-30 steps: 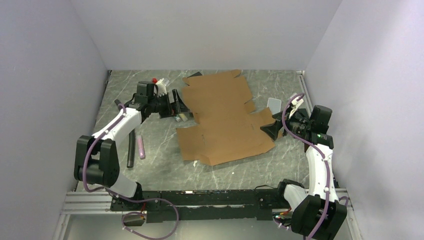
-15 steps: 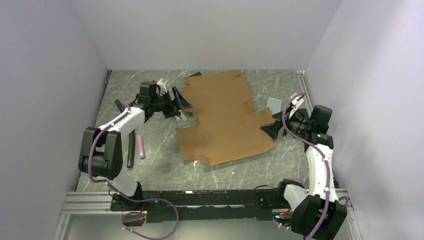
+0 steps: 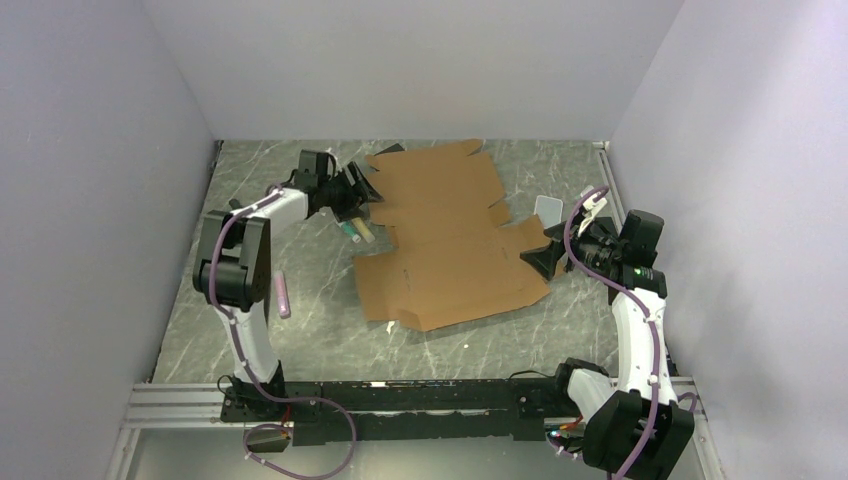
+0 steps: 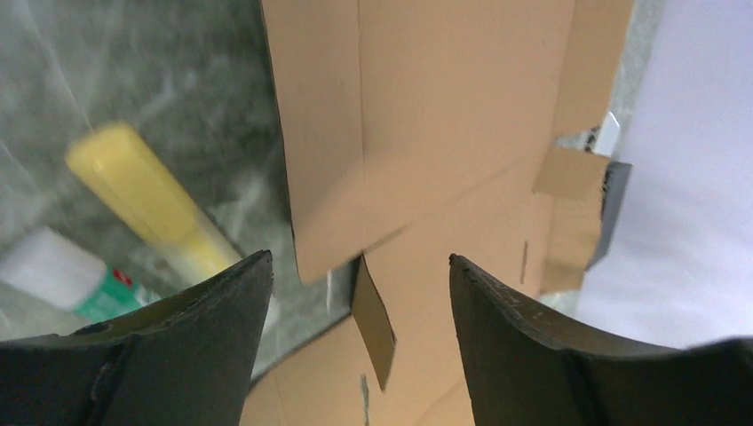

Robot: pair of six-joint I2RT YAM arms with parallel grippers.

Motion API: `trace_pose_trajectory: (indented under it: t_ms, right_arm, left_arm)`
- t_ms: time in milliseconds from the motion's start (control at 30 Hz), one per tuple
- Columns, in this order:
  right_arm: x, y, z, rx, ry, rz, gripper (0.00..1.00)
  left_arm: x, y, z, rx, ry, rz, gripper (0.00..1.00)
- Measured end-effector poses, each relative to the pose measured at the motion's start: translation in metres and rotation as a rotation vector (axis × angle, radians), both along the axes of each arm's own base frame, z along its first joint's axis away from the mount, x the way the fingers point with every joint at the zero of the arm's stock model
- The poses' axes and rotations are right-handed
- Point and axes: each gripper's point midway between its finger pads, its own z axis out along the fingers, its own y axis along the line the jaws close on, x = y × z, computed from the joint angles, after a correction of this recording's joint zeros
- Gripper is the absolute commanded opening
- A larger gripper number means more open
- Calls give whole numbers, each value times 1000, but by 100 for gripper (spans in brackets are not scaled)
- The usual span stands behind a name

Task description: Fold the paper box

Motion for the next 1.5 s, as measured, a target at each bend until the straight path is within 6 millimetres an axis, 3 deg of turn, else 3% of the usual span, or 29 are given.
trace_pose_trajectory:
  t_ms: [267, 500, 667, 833, 900, 1067, 1233, 1500]
  right_arm:
    - [-1, 1, 2, -2, -8, 2, 100]
    - [-1, 1, 2, 0, -8, 5, 100]
    - [-1, 1, 2, 0, -8, 6, 100]
    - [-1, 2, 2, 0, -8, 6, 100]
    - [-1, 2, 2, -1, -8, 6, 100]
    - [-2, 2, 3, -2, -12, 7, 100]
    - [-2, 2, 3, -2, -14, 7, 100]
    - [-4, 5, 6, 13, -18, 21, 100]
  left_arm:
    - [44, 11, -11, 96, -44, -9, 58]
    - [51, 16, -40, 88, -2, -36, 44]
    - [56, 9, -47, 61, 7, -59, 33]
    - [57, 5, -47, 33, 2, -70, 10]
    - [61, 2, -42, 11, -21, -77, 0]
    - [60, -3, -26, -35, -98, -86, 0]
    - [32, 5, 5, -54, -180, -42, 0]
    - [-20, 26, 82, -59, -420, 45, 0]
